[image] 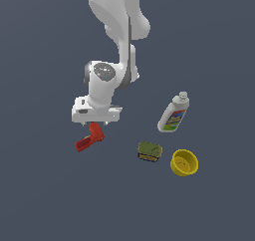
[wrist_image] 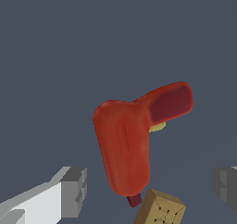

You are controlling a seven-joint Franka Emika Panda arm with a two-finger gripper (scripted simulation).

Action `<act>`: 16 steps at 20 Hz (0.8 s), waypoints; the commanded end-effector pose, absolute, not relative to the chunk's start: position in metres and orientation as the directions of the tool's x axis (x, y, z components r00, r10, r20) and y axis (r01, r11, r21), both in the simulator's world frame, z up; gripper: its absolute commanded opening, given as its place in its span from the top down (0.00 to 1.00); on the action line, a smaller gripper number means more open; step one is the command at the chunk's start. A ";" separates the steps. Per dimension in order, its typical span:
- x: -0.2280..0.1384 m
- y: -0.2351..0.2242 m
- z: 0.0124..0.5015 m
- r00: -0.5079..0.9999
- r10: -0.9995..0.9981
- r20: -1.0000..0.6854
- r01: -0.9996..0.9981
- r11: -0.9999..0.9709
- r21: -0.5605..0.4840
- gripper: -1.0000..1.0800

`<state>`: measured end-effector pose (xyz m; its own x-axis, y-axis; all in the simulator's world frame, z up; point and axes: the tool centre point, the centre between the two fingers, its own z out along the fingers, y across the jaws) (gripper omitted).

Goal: Pick up a designated object from a clutter of objects.

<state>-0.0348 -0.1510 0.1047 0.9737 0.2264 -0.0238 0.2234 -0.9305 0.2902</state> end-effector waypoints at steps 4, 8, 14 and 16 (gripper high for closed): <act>-0.053 -0.161 0.075 0.958 0.284 -0.040 0.283 -0.912 0.298 0.00; -0.063 -0.164 0.062 0.950 0.310 -0.047 0.310 -0.903 0.297 0.00; -0.068 -0.166 0.055 0.945 0.324 -0.051 0.324 -0.899 0.295 0.00; -0.067 -0.165 0.056 0.945 0.322 -0.051 0.322 -0.900 0.295 0.00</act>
<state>-0.0676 -0.1655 0.0559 0.9455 0.3216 -0.0512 0.3219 -0.8997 0.2947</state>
